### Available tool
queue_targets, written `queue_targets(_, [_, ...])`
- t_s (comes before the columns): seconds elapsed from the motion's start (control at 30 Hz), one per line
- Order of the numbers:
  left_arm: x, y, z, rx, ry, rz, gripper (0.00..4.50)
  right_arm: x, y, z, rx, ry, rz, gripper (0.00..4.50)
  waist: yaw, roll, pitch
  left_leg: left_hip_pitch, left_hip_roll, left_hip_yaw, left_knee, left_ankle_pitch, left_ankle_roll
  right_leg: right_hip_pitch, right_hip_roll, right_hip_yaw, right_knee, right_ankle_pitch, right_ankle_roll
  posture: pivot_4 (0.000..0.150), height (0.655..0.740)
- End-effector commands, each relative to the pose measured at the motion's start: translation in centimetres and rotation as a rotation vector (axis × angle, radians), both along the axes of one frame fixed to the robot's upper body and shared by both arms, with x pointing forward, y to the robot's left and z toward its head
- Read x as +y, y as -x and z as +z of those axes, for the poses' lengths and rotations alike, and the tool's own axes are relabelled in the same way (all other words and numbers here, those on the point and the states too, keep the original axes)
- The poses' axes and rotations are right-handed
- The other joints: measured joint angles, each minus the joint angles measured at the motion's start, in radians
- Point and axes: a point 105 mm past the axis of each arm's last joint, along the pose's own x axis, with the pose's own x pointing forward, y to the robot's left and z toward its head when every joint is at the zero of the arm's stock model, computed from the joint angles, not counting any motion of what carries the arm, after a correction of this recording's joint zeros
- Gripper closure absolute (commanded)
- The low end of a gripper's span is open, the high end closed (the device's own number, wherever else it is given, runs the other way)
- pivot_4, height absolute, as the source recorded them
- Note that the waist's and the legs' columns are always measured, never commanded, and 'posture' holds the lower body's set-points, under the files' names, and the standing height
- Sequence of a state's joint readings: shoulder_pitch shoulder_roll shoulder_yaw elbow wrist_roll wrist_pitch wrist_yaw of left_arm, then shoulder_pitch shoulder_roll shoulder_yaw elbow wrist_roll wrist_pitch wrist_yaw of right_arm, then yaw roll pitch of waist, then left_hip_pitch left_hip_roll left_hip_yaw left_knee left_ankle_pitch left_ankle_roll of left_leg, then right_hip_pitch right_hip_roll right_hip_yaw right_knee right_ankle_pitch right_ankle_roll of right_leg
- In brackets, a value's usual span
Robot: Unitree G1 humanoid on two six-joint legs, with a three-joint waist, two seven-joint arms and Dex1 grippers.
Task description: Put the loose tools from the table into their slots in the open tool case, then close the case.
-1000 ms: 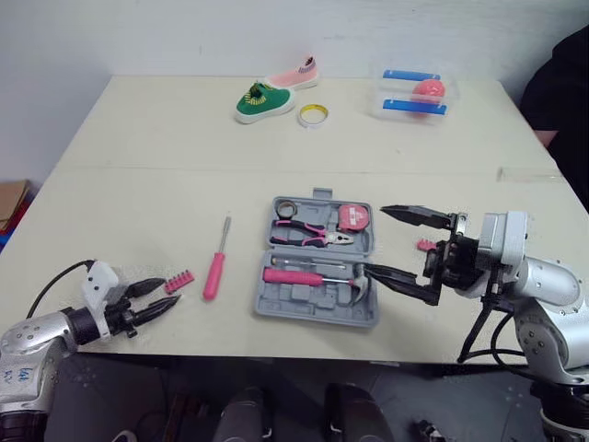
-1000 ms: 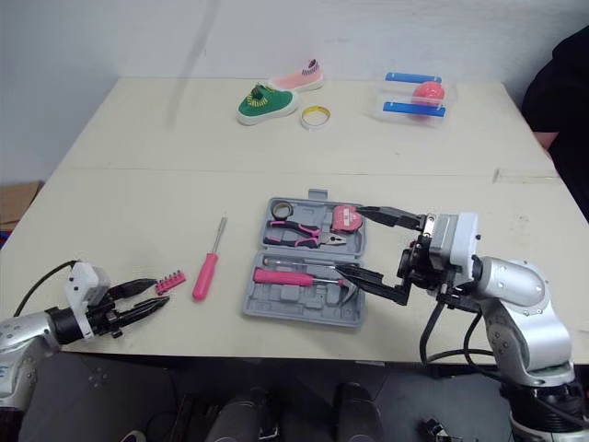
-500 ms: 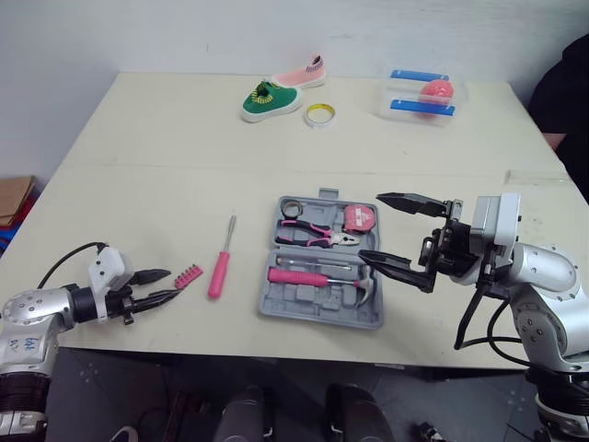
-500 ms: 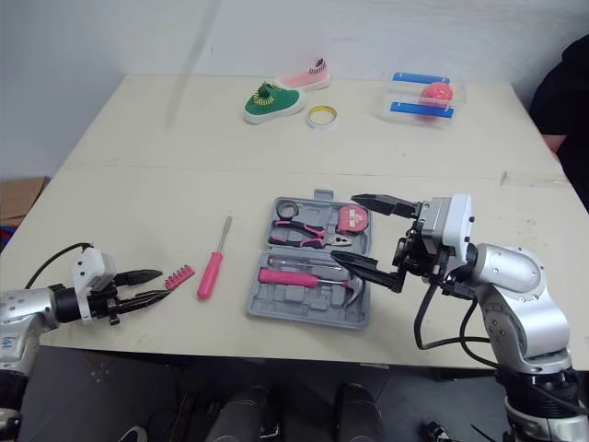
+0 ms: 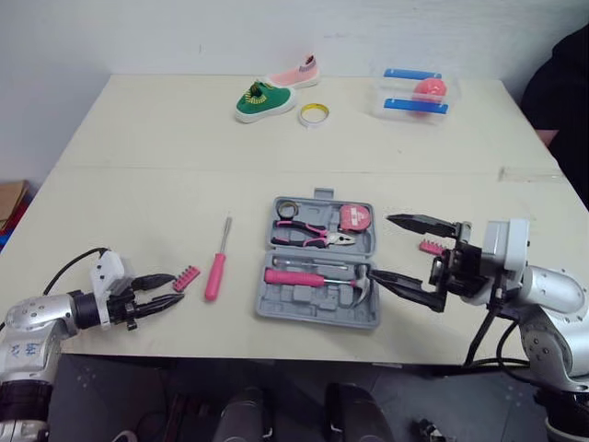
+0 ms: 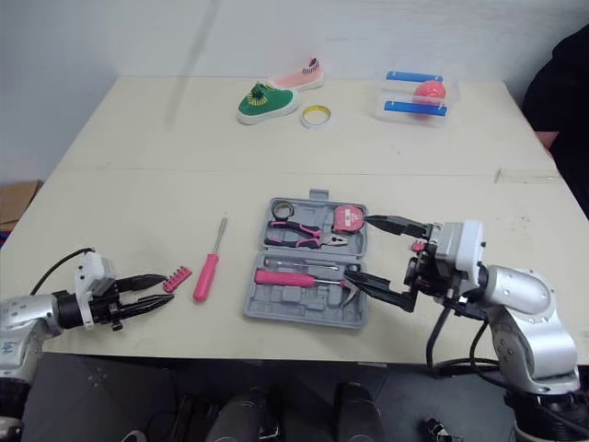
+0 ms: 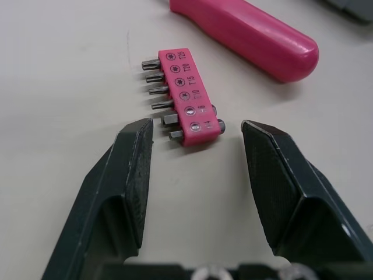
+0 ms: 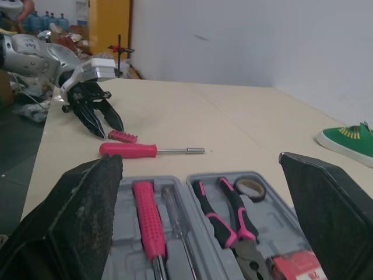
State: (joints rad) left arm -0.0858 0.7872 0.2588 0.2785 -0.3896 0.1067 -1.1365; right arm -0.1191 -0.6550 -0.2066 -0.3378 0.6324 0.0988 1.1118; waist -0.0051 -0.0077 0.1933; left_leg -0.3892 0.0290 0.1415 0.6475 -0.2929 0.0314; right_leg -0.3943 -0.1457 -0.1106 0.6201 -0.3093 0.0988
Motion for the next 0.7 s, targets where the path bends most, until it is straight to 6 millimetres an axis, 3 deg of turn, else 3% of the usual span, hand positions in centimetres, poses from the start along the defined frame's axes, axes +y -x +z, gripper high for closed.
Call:
queue_targets(0.03, [-0.4,-0.1,-0.3,0.0,0.011,0.053,2.12,-0.5,0.3,-0.1,-0.043,-0.006,0.009,0.0,0.001,0.0,0.0,0.0,0.0,0.0,0.0,0.0,0.0,0.0,0.0,0.0,0.0,0.0,0.0,0.15,0.74])
queue_targets(0.47, [-1.5,-1.3,-1.7,0.009,-0.023,0.077,2.12,-1.7,0.8,-1.6,-0.046,-0.005,0.02,0.0,0.009,0.0,0.0,0.002,0.0,-0.001,0.0,-0.001,-0.002,0.0,-0.001,0.004,0.001,0.003,-0.001,0.15,0.74])
queue_targets(0.7, [-1.3,-0.8,-2.7,0.065,-0.038,0.064,2.12,-2.1,1.1,-1.8,-0.045,-0.004,0.013,0.0,0.009,0.0,0.0,0.002,0.0,-0.002,0.0,-0.001,-0.002,0.001,-0.001,0.004,0.002,0.003,-0.001,0.15,0.74])
